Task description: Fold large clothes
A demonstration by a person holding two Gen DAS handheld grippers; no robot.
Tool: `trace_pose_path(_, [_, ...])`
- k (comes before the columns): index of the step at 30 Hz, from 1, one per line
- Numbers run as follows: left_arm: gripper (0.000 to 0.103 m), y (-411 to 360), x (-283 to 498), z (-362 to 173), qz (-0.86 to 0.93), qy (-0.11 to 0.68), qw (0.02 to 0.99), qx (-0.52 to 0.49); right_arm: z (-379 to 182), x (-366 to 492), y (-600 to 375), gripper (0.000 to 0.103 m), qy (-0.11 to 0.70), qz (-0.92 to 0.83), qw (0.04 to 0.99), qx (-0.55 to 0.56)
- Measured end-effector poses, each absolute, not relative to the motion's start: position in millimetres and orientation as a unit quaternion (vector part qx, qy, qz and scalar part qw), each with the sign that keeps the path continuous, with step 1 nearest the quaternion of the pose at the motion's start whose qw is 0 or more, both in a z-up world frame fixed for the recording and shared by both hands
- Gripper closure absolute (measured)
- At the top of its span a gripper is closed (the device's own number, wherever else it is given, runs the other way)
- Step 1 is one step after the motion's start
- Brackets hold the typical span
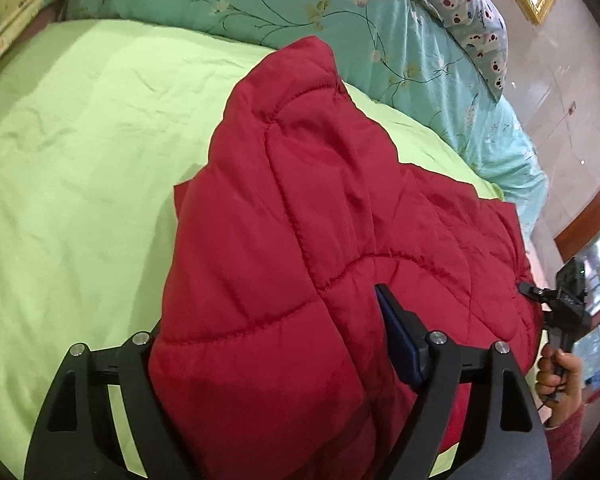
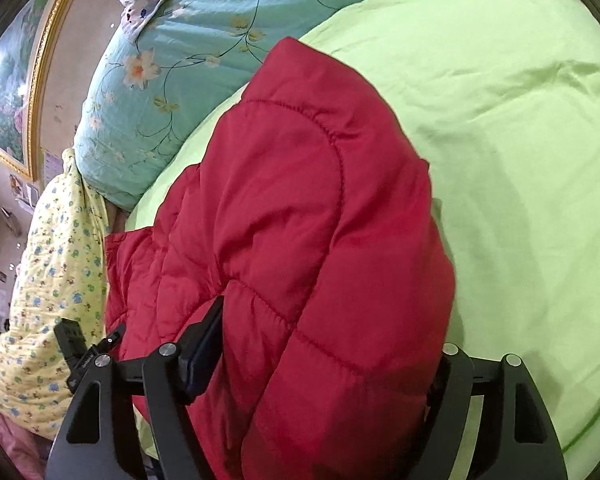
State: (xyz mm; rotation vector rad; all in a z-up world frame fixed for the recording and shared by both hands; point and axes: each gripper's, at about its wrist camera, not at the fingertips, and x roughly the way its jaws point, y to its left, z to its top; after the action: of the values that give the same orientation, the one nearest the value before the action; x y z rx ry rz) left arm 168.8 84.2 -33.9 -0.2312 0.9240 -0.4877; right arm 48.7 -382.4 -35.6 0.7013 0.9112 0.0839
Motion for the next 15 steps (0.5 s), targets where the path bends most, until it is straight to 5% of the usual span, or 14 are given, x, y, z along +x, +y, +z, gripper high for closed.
trace_pose_path(15, [0.015, 75, 148, 0, -0.159, 0.41, 0.898, 0.031, -19, 46, -382, 0.023, 0.422, 0.011, 0.86, 0.285])
